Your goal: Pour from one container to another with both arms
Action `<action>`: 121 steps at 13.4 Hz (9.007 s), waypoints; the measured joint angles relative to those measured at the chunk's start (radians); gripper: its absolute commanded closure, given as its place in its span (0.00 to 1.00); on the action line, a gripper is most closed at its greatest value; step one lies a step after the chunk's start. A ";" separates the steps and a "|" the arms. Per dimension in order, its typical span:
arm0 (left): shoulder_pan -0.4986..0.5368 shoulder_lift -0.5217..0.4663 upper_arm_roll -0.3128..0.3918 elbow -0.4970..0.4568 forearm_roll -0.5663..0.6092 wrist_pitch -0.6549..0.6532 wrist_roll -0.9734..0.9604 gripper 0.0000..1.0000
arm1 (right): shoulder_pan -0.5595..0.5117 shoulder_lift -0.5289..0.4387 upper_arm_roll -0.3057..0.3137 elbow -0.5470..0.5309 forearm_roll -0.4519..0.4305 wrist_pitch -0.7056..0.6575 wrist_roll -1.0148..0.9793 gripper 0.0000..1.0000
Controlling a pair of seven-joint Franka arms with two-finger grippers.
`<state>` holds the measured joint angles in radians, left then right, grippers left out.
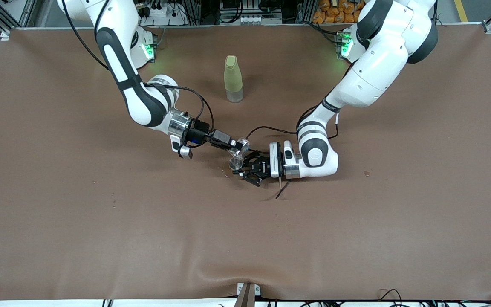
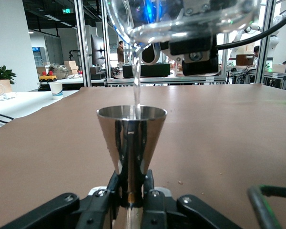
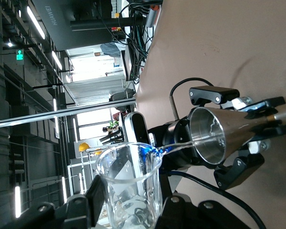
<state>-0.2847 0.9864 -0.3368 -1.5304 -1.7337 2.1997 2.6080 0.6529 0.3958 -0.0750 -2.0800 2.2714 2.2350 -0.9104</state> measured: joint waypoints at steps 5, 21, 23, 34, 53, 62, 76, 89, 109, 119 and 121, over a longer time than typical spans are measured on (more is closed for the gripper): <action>-0.001 0.000 0.000 0.000 -0.019 0.000 -0.003 1.00 | 0.000 0.000 0.000 0.000 0.000 0.000 0.078 0.86; 0.006 -0.003 0.007 0.026 -0.016 0.002 -0.030 1.00 | -0.065 -0.006 -0.024 0.040 -0.236 -0.006 -0.005 0.91; 0.022 -0.015 0.033 0.031 0.012 0.002 -0.040 1.00 | -0.159 -0.010 -0.029 0.066 -0.396 -0.112 -0.006 0.91; 0.370 -0.179 0.035 -0.132 0.412 -0.269 -0.188 1.00 | -0.744 0.169 -0.036 0.225 -1.100 -0.536 -0.903 0.91; 0.910 -0.143 0.052 -0.216 0.732 -0.502 -0.130 1.00 | -1.063 0.436 -0.032 0.302 -1.214 -0.682 -1.591 0.68; 0.940 -0.093 0.051 -0.216 0.739 -0.507 -0.096 0.93 | -1.086 0.453 -0.032 0.308 -1.215 -0.739 -1.575 0.10; 0.940 -0.081 0.050 -0.212 0.739 -0.534 -0.096 0.32 | -0.978 0.236 -0.010 0.633 -1.245 -0.890 -0.463 0.04; 0.986 -0.095 0.109 -0.073 0.927 -0.588 -0.192 0.00 | -0.608 -0.097 -0.014 0.615 -2.184 -0.565 0.582 0.00; 0.962 -0.616 -0.100 0.065 1.401 -0.694 -1.346 0.00 | -0.669 -0.257 -0.028 0.747 -2.237 -0.847 0.686 0.00; 0.961 -0.652 -0.285 0.096 1.643 -0.692 -2.134 0.00 | -0.667 -0.286 -0.016 0.647 -2.237 -0.713 0.721 0.00; 0.962 -0.657 -0.329 0.097 1.716 -0.692 -2.260 0.00 | -0.665 -0.295 -0.013 0.642 -2.237 -0.720 0.729 0.00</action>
<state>0.6773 0.3290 -0.6655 -1.4335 -0.0182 1.5076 0.3477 -0.0118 0.1010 -0.0884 -1.4382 0.0344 1.5155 -0.1811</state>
